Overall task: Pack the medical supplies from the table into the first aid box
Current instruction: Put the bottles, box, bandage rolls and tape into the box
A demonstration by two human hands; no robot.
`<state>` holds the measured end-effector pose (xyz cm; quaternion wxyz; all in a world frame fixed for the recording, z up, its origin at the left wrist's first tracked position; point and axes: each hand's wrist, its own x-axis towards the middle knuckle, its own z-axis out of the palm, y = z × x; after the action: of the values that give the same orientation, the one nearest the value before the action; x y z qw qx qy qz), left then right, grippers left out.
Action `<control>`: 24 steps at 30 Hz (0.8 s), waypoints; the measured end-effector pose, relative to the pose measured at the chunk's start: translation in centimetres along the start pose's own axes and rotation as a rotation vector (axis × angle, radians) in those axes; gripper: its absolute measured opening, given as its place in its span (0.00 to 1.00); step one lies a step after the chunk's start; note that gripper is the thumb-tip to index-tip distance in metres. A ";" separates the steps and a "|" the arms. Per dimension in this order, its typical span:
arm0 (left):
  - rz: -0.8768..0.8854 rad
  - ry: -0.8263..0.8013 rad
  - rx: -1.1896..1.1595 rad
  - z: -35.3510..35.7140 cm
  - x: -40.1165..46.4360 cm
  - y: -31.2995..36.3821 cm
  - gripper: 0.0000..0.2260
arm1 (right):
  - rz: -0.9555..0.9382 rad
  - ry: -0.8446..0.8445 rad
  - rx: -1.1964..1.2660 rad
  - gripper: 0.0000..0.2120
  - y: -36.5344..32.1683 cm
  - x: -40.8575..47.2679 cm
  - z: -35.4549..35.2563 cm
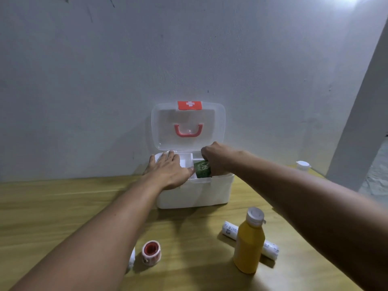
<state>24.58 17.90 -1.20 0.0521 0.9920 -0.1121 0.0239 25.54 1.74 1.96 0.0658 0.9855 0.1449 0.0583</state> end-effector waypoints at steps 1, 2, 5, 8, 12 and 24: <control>0.000 -0.001 0.000 0.0 0.0 0.0 0.35 | 0.007 -0.007 0.036 0.15 -0.1 0.1 0.2; 0.000 -0.004 -0.001 0.0 0.1 0.0 0.35 | 0.018 -0.020 0.074 0.16 -0.3 0.3 0.4; 0.000 -0.002 -0.009 0.1 0.2 -0.1 0.36 | 0.040 -0.035 0.177 0.22 0.0 0.3 0.5; 0.016 0.009 -0.001 0.2 0.5 -0.3 0.36 | 0.065 0.039 0.285 0.24 0.9 -1.0 -0.5; 0.000 -0.006 -0.028 0.2 0.8 -0.4 0.38 | 0.105 0.313 0.377 0.11 3.2 -5.3 -3.1; -0.030 0.026 -0.093 -0.8 -1.6 2.0 0.34 | 0.575 -0.220 0.152 0.08 10.7 -17.2 -0.7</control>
<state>22.50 16.39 -0.28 0.1000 0.9897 -0.0973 0.0309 12.08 -13.34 2.54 -0.0117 0.9886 -0.1436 -0.0436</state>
